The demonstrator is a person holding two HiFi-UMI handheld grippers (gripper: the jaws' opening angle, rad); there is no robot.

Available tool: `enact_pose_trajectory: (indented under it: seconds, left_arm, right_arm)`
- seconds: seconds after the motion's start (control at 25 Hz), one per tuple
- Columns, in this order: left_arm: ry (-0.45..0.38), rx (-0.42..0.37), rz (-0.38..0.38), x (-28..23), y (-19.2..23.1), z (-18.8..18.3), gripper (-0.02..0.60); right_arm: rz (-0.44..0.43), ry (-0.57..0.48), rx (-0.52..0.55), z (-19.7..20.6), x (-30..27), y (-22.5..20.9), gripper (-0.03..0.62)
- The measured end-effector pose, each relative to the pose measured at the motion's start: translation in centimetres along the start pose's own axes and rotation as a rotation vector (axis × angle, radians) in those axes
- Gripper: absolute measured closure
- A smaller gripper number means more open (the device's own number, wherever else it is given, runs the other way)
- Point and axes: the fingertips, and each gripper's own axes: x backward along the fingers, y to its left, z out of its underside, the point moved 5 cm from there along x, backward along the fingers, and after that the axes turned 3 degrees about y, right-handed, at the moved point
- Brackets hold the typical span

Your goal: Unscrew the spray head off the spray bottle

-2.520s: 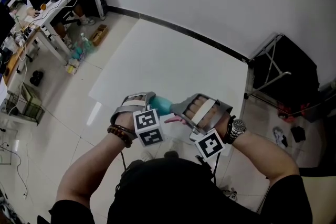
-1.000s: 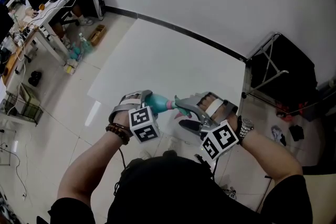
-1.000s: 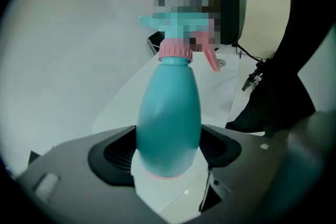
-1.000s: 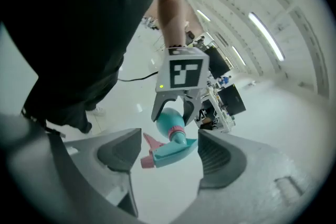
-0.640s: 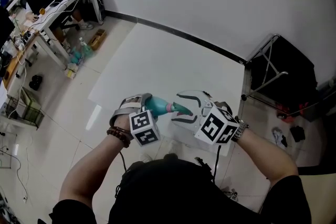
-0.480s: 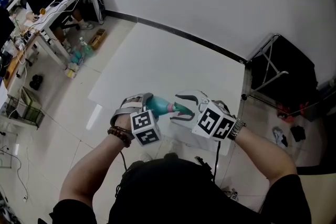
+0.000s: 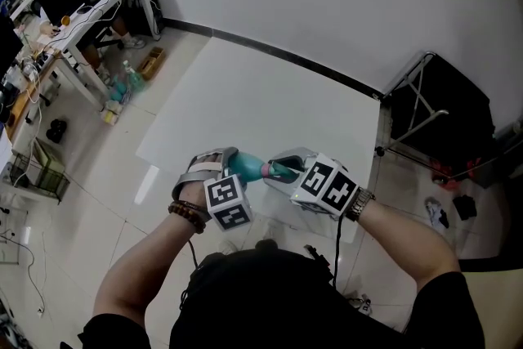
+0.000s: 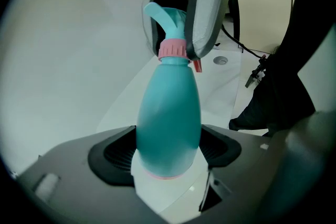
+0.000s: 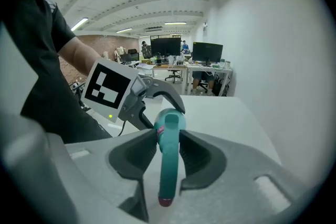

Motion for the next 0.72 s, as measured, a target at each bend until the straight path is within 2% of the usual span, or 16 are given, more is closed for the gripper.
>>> enact_pose_trajectory:
  seconds: [0.08, 0.16, 0.44, 0.72]
  left_arm:
    - [0.006, 0.000, 0.008, -0.1, -0.1, -0.1, 0.181]
    - [0.007, 0.000, 0.026, -0.2, -0.4, -0.3, 0.181]
    - [0.019, -0.010, 0.079, -0.5, -0.9, -0.5, 0.181]
    - [0.015, -0.016, 0.138, -1.1, -1.7, -0.8, 0.181]
  right_arm:
    - [0.002, -0.001, 0.014, 0.1, 0.1, 0.0, 0.470]
    - [0.019, 0.012, 0.081, 0.4, 0.2, 0.3, 0.471]
    - [0.123, 0.100, 0.472, 1.2, -0.2, 1.4, 0.474]
    - [0.271, 0.201, 0.930, 2.4, -0.7, 2.8, 0.474]
